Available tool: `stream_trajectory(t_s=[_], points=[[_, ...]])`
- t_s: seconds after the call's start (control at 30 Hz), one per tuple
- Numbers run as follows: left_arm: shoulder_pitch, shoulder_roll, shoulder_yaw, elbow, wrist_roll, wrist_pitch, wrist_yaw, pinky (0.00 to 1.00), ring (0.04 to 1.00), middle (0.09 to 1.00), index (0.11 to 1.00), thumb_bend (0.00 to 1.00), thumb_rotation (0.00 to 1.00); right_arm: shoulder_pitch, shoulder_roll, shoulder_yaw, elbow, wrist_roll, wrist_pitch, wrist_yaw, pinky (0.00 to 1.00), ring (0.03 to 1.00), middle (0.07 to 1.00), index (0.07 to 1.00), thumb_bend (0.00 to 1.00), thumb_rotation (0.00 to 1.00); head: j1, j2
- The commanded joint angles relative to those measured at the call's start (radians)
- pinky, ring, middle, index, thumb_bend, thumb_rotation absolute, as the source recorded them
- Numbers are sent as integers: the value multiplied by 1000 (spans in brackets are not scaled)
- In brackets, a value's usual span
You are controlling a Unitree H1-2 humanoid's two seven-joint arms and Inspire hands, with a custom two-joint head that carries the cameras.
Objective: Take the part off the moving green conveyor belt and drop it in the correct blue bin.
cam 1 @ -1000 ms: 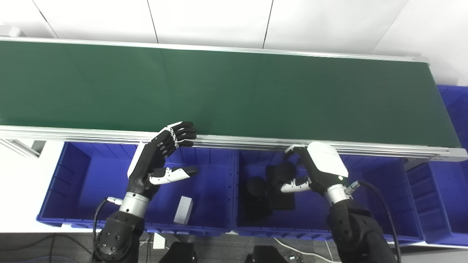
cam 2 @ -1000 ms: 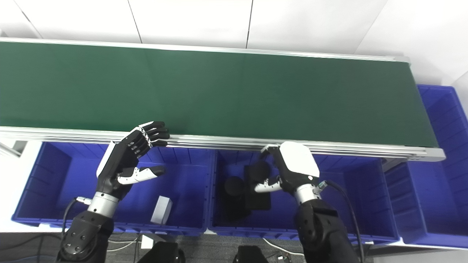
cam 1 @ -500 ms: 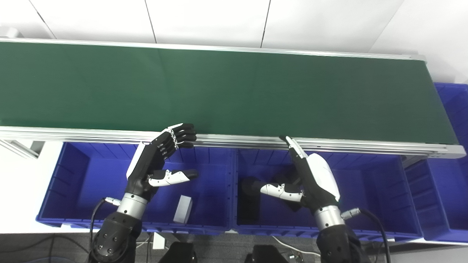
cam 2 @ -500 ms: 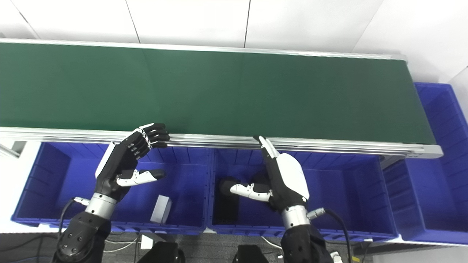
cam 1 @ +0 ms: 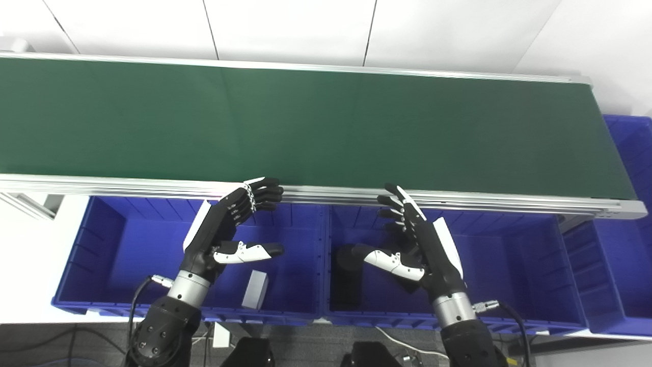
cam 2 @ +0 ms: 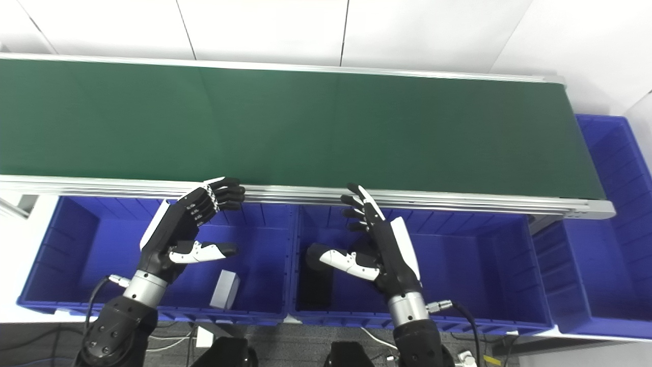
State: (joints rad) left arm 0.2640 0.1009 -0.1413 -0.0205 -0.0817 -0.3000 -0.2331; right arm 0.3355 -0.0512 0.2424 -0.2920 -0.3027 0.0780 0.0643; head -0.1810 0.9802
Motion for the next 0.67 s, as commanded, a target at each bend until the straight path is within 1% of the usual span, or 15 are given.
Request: stream_trajectory(t_s=[0.0,0.13,0.23,0.37,0.4,0.53,0.63], points=[[-12,-2,-3,-29,5,-12,1,698,725,740,751,859,285,-15,3,-5,-7,27,-91,-15,690,772,822,919,820,388,3,-1],[-14,-3,-6,-21,7,-21,-1,704,727,743,754,852,283,-17,5,-14,10,36,-123,-28,679,758,808,911,808,371,13,-6],[-15,-6,-7,-19,18,-29,4,702,728,745,755,842,288,-18,5,-17,16,35,-132,-33,666,751,806,903,800,383,15,-8],[-12,-9,-6,-24,19,-23,4,703,727,739,749,849,294,-18,4,-18,24,33,-146,-41,656,741,801,893,786,387,16,-12],[-11,-10,-6,-23,17,-21,3,704,727,738,749,851,294,-17,4,-18,26,33,-147,-42,655,740,800,892,787,389,23,-21],[-5,-12,-9,-20,33,-34,6,700,730,744,754,843,299,-12,1,-18,28,33,-151,-45,659,743,803,890,782,383,50,-38],[-1,-16,-11,-17,21,-33,3,702,732,741,751,841,278,-8,0,-18,27,36,-153,-45,659,743,805,887,772,348,57,-42]])
